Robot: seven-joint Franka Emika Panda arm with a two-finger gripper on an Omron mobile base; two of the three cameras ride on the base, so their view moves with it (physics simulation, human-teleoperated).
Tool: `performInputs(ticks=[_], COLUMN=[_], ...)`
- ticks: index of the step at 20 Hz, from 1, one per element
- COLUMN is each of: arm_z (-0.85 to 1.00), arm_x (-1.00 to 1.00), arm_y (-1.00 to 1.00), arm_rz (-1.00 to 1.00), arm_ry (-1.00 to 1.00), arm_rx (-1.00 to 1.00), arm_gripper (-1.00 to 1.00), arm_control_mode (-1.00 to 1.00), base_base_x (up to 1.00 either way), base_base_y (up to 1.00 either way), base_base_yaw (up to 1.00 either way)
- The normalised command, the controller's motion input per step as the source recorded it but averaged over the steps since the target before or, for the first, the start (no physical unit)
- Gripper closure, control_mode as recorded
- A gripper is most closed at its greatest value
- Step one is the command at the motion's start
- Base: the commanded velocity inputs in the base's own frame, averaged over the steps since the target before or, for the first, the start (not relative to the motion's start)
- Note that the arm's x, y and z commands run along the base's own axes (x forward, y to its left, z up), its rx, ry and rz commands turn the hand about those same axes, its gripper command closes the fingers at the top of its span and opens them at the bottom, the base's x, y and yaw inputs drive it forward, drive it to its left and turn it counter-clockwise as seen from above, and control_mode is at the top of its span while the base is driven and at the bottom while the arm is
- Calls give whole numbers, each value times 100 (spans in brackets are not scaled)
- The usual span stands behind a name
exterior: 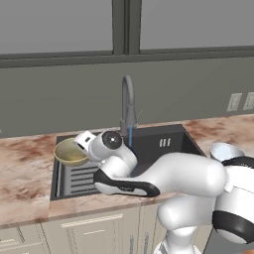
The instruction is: Rinse each bowl for a few seconds and place them down in the sink or on the counter.
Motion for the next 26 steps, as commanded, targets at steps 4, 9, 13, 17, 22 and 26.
performInputs(ticks=[4, 9, 13, 17, 22, 26], arm_z=[0, 0, 0, -2, -8, -13], arm_x=[0, 0, 0, 0, 0, 0], arm_y=[24, 26, 23, 22, 17, 17], arm_rz=[1, 0, 1, 2, 2, 2], arm_ry=[2, 5, 9, 6, 1, 0], arm_rx=[1, 0, 0, 0, 0, 0], arm_gripper=[100, 100, 100, 100, 100, 100], arm_control_mode=[-100, -100, -100, -100, -100, -100], base_base_x=[0, 0, 0, 0, 0, 0], base_base_y=[0, 0, 0, 0, 0, 0], base_base_yaw=[0, 0, 0, 0, 0, 0])
